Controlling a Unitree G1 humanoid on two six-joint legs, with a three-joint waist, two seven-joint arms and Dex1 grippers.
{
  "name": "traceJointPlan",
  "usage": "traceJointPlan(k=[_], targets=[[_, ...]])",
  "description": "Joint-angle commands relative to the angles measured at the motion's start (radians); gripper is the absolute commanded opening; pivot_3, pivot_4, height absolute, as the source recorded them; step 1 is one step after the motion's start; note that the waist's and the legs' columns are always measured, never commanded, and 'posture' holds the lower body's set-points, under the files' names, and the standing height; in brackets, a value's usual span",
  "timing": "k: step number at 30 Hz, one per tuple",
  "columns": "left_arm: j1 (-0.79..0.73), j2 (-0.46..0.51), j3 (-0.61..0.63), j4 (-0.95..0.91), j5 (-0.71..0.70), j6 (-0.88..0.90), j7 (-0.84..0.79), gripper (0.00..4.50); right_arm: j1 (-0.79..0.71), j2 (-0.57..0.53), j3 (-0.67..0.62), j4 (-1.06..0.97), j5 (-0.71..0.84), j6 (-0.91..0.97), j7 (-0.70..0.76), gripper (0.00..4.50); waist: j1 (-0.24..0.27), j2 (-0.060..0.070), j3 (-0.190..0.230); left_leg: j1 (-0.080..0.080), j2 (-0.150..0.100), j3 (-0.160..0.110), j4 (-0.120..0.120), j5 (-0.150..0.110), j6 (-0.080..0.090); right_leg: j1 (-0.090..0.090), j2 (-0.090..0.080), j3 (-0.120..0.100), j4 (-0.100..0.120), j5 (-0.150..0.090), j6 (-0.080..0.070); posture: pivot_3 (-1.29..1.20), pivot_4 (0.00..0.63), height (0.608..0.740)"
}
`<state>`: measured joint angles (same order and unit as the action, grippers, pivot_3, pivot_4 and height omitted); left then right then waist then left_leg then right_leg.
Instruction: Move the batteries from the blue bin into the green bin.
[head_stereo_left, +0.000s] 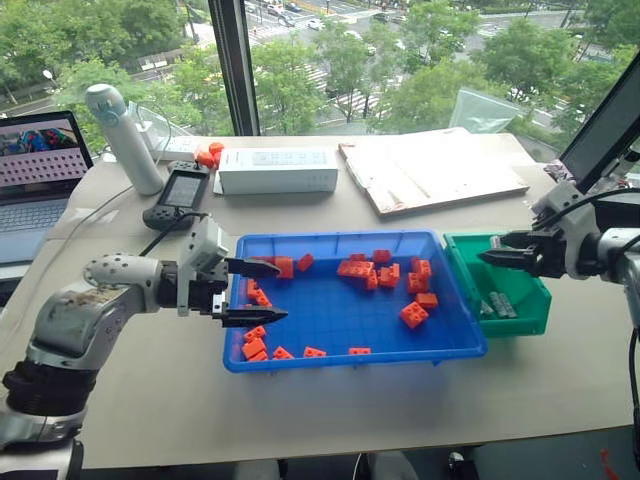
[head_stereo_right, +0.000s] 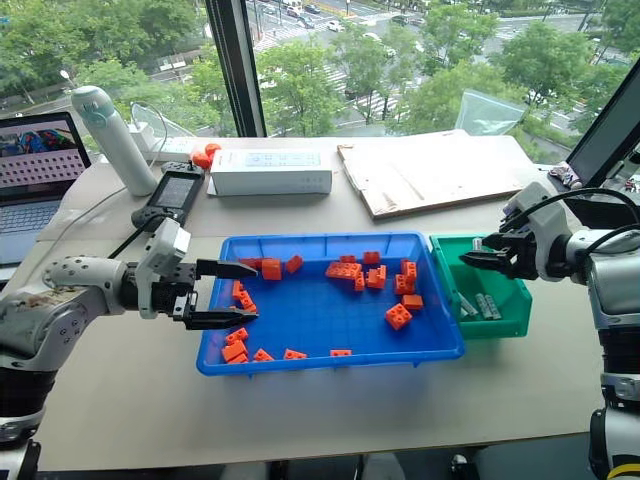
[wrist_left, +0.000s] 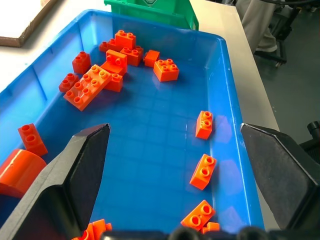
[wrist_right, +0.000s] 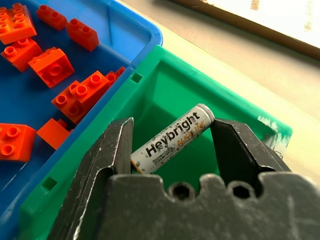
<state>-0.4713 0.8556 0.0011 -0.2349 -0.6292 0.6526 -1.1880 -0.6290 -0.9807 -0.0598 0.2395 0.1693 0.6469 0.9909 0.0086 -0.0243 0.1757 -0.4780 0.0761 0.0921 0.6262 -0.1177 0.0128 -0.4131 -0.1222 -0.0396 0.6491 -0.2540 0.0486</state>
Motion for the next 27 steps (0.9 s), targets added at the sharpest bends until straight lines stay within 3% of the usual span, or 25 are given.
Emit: traceJointPlan(k=[1,2,9,14,18,22,27], targets=[[-0.013,-0.011,0.018,-0.007,0.006,-0.02,0.018,4.5,0.0,-0.002,-0.04,-0.013,0.007,-0.016,-0.031,4.13,0.004,0.0,0.0,0.0,0.0,0.0,0.0,0.0,0.0,0.0,0.0,0.0,0.0,0.0,0.0,0.0,0.15,0.73],[-0.016,-0.018,0.022,-0.003,0.01,-0.023,0.028,4.5,0.0,-0.006,-0.046,-0.019,0.015,-0.012,-0.03,4.45,0.004,0.0,0.0,0.0,0.0,0.0,0.0,0.0,0.0,0.0,0.0,0.0,0.0,0.0,0.0,0.0,0.15,0.73],[-0.09,-0.129,0.006,0.133,0.196,-0.128,0.253,4.5,-0.011,-0.066,-0.143,-0.043,0.082,-0.032,0.004,4.48,0.01,0.0,0.0,0.0,0.0,-0.001,0.001,0.0,0.001,0.002,0.0,0.0,-0.001,0.0,0.001,0.0,0.15,0.73],[-0.03,-0.156,0.074,0.115,0.199,-0.189,0.291,4.5,0.166,-0.004,-0.345,-0.235,0.271,-0.009,0.077,4.48,0.006,0.0,0.0,0.001,0.0,-0.001,0.001,-0.001,0.002,0.004,0.0,-0.001,-0.002,0.001,0.001,0.0,0.15,0.73],[0.038,-0.154,0.108,0.142,0.193,-0.157,0.318,4.5,0.309,0.136,-0.458,-0.402,0.333,-0.005,-0.063,4.48,0.004,0.0,0.0,0.003,0.0,-0.002,0.001,-0.002,0.002,0.008,0.0,-0.002,-0.003,0.0,0.002,0.0,0.15,0.73],[0.112,-0.177,0.133,0.113,0.194,-0.171,0.359,4.5,0.421,0.218,-0.473,-0.5,0.338,-0.038,-0.126,4.48,0.005,0.0,-0.001,0.003,0.0,-0.002,0.003,-0.002,0.002,0.008,0.0,-0.001,-0.002,0.001,0.002,0.0,0.15,0.73],[0.118,-0.18,0.135,0.101,0.149,-0.13,0.334,4.5,0.47,0.218,-0.441,-0.503,0.316,-0.061,-0.156,4.48,0.014,0.0,-0.001,0.003,0.0,-0.004,0.005,-0.003,0.001,0.009,0.0,-0.002,-0.002,0.001,0.002,0.0,0.15,0.73]])
